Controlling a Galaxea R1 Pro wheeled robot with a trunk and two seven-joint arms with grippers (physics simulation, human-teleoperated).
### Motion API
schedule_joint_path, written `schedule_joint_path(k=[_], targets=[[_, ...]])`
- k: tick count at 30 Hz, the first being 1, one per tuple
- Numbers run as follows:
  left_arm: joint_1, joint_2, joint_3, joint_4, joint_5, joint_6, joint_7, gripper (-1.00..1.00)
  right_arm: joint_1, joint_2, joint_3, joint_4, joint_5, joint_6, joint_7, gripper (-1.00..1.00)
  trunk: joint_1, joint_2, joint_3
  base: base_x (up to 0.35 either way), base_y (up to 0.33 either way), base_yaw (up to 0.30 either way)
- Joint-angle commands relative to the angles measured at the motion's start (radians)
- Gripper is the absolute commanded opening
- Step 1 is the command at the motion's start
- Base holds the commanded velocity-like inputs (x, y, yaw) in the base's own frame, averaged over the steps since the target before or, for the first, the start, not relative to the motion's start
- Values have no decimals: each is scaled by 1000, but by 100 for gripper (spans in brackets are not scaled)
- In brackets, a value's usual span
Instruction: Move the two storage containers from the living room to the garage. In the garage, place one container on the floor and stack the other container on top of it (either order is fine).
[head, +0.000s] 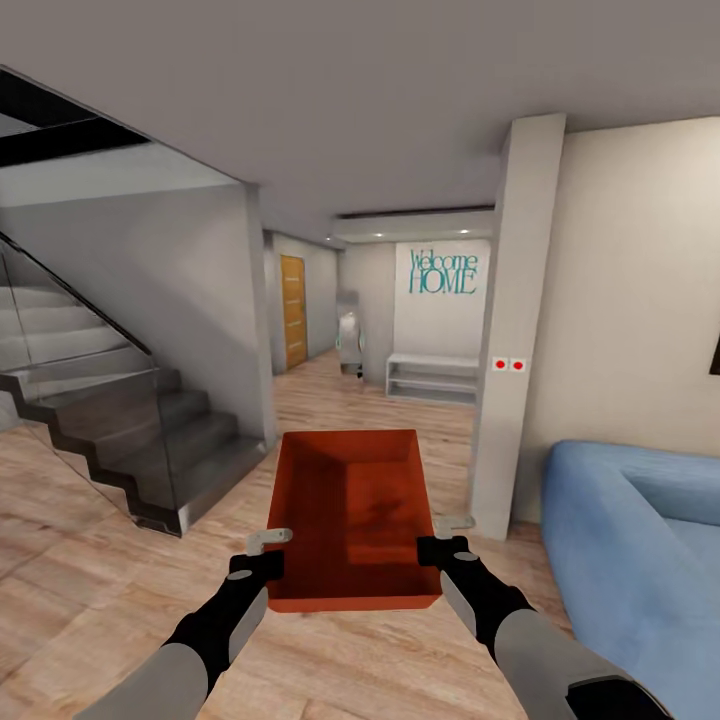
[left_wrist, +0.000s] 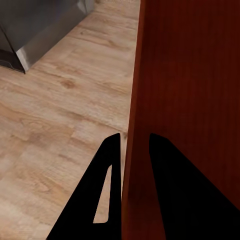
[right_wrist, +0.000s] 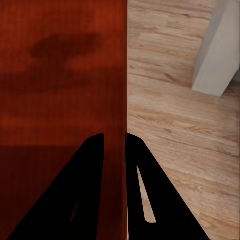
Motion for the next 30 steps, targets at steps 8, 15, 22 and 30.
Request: schedule_joint_path(k=[8,15,22,30], targets=[[0,61,53,-1,13,6,14,-100,0,-3,3,-5,6,-16,-5,-100,1,-1,0,324,0,0],[0,61,53,-1,13,6,14,-100,-1,-3,3,-5,6,-18,-5,-100,1,-1,0,324,0,0],[0,61,53,0,15,8,14,-100,0,-3,1,-5,6,-18,-5,-100,1,-1,0,324,0,0],[0,61,53,2,16,8,13,-100,-1,-3,2,-5,6,-18,-5,-100,1,-1,0,324,0,0]])
